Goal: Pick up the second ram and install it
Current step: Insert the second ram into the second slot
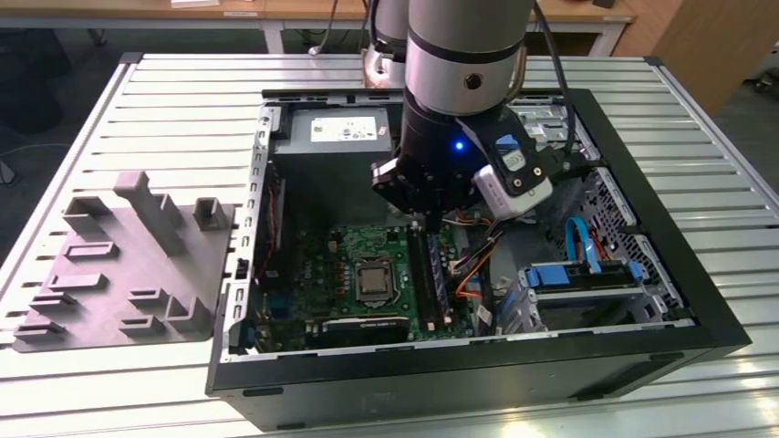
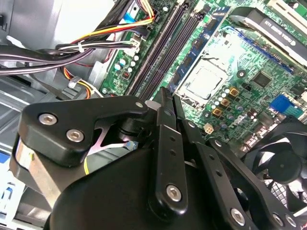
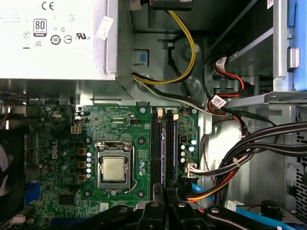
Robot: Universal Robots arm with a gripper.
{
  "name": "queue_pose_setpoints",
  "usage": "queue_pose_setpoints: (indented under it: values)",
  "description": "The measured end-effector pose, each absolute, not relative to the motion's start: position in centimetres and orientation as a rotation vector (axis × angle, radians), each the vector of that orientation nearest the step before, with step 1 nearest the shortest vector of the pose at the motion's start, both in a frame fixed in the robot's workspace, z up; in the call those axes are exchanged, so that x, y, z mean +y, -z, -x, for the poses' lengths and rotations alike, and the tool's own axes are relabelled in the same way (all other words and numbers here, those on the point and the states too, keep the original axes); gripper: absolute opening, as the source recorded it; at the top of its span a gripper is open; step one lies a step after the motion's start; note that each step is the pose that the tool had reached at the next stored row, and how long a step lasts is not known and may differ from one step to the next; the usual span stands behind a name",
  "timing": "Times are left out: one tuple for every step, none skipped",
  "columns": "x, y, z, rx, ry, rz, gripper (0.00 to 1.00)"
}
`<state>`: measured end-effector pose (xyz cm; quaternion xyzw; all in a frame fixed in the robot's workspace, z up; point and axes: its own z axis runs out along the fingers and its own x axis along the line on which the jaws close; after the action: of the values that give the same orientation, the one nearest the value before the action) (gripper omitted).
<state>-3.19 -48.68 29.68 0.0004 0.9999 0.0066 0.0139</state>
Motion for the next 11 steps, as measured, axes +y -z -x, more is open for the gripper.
queue_pose_setpoints:
  values:
    - [-48.7, -29.7, 3.2, 3.114, -0.021, -0.001, 0.13]
    - [-48.7, -29.7, 3.2, 3.114, -0.021, -0.001, 0.13]
    - [-48.7, -29.6, 3.2, 3.114, -0.022, -0.001, 0.13]
    - [-48.7, -29.5, 3.2, 3.113, -0.022, -0.001, 0.13]
    - [-48.7, -29.3, 3.2, 3.114, -0.022, -0.001, 0.13]
    - [-48.7, -29.2, 3.2, 3.114, -0.022, -0.001, 0.13]
    - [-48.7, -29.0, 3.2, 3.114, -0.022, -0.001, 0.13]
    - [-48.7, -28.8, 3.2, 3.114, -0.021, -0.001, 0.13]
    - [-48.7, -28.6, 3.2, 3.114, -0.022, -0.001, 0.13]
    - [-48.7, -28.5, 3.2, 3.114, -0.022, -0.001, 0.13]
    - [-48.7, -28.3, 3.2, 3.114, -0.022, -0.001, 0.13]
